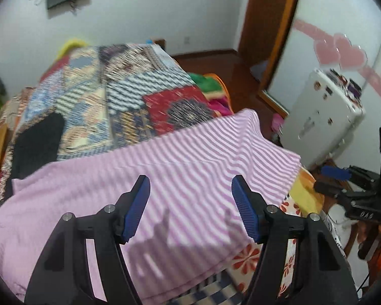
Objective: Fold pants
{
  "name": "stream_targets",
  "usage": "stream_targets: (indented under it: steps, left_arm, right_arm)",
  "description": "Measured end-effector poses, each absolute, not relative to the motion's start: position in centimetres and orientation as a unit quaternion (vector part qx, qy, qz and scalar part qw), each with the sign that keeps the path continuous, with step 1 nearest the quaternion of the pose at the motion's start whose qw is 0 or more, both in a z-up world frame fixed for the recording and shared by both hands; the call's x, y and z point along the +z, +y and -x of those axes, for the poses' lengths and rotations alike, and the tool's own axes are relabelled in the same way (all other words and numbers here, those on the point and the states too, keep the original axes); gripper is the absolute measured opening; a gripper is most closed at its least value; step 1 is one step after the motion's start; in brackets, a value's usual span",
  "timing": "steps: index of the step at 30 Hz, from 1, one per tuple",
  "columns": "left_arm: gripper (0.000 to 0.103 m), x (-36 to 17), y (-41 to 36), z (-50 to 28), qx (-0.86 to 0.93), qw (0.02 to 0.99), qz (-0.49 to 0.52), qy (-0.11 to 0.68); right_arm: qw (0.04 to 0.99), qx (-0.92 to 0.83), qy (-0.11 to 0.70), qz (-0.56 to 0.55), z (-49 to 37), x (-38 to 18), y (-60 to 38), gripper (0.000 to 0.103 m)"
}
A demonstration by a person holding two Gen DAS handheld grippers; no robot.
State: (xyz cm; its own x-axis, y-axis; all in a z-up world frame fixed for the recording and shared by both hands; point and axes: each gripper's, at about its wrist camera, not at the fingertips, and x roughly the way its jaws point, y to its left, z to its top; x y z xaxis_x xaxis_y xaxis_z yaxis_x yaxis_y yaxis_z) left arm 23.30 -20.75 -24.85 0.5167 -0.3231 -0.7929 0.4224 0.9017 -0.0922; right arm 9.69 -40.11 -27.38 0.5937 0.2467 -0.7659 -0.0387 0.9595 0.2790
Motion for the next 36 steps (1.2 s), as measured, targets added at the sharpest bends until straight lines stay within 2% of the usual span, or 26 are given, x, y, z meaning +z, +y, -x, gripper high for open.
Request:
stream_targets:
  steps: [7, 13, 20, 31, 34, 36]
  left_arm:
    - [0.066, -29.7, -24.5, -24.6, -0.227, 0.835, -0.086, 0.494]
    - [0.066, -32.4, -24.9, -25.4, -0.223, 0.815, -0.084, 0.529]
    - [0.069, -33.0, -25.4, -25.4, -0.224, 0.815, -0.1, 0.525]
    - [0.073, -33.2, -25.6, -25.3, -0.225, 0.816, -0.108, 0.521]
    - [0.073, -33.2, -25.6, -25.3, -0.225, 0.817, -0.109, 0.52]
    - [0.073, -33.2, -25.6, -25.3, -0.225, 0.817, -0.108, 0.52]
  right_arm:
    - [0.847, 0.059, 0.491, -0.197, -9.7, -32.2, -42.2, 0.056]
    - [0.833, 0.053, 0.48, -0.271, -10.3, -33.3, -44.1, 0.059]
    - [0.825, 0.037, 0.48, -0.294, -11.9, -34.3, -44.9, 0.065]
    - [0.829, 0.025, 0.461, -0.316, -14.3, -35.5, -46.2, 0.068]
    - [0.836, 0.024, 0.452, -0.31, -14.6, -35.4, -46.1, 0.065]
    - [0.841, 0.028, 0.447, -0.303, -14.8, -35.2, -46.1, 0.052]
